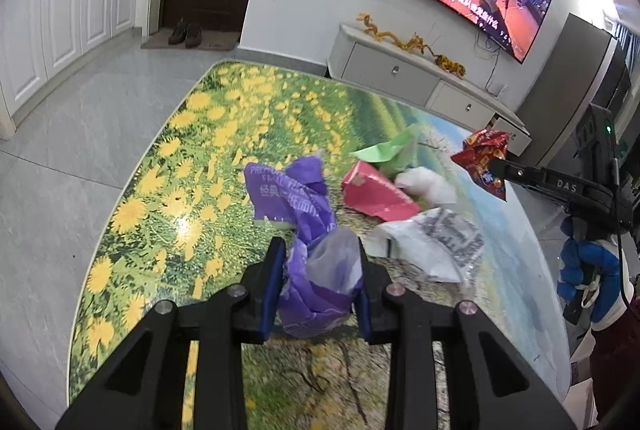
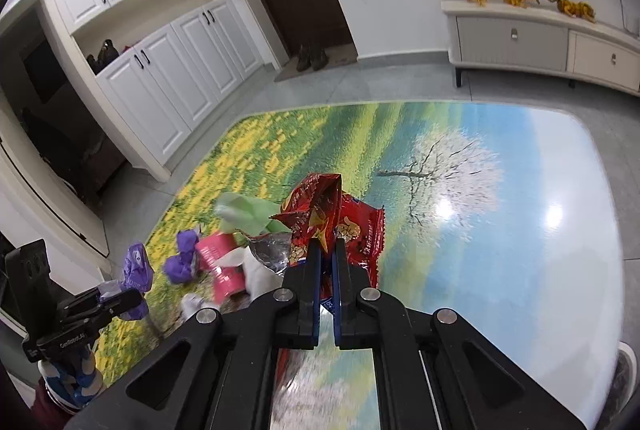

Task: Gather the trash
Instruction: 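Grasp the purple bag with the left tool while the right tool grasps the red snack bag, then carry both bags over the bin and open both tools to drop them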

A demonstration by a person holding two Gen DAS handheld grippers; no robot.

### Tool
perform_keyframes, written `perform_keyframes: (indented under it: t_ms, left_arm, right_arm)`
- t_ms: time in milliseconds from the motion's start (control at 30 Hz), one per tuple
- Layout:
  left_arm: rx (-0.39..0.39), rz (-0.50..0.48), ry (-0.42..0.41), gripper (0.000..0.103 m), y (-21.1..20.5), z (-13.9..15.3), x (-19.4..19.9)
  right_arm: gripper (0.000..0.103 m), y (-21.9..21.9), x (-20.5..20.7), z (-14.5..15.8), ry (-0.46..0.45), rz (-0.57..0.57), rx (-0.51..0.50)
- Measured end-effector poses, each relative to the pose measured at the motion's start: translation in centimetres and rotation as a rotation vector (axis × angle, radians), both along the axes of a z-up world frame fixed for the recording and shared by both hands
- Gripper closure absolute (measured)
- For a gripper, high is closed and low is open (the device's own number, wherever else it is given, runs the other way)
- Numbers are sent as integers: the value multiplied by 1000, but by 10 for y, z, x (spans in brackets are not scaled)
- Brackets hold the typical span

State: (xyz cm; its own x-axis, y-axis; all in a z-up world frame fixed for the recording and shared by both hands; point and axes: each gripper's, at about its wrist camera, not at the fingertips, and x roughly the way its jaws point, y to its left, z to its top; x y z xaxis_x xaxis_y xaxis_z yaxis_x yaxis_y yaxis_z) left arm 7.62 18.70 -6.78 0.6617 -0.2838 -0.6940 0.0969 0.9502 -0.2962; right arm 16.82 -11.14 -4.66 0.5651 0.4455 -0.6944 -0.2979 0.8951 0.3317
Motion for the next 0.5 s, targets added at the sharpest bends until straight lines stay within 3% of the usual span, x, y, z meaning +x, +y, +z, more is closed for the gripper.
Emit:
perform_keyframes:
  t_ms: [500]
  left_arm:
    - [-13,-88,-149,74,-49,66,-53]
  right_arm:
    - [99,-49,-102,60,-138,-80,10]
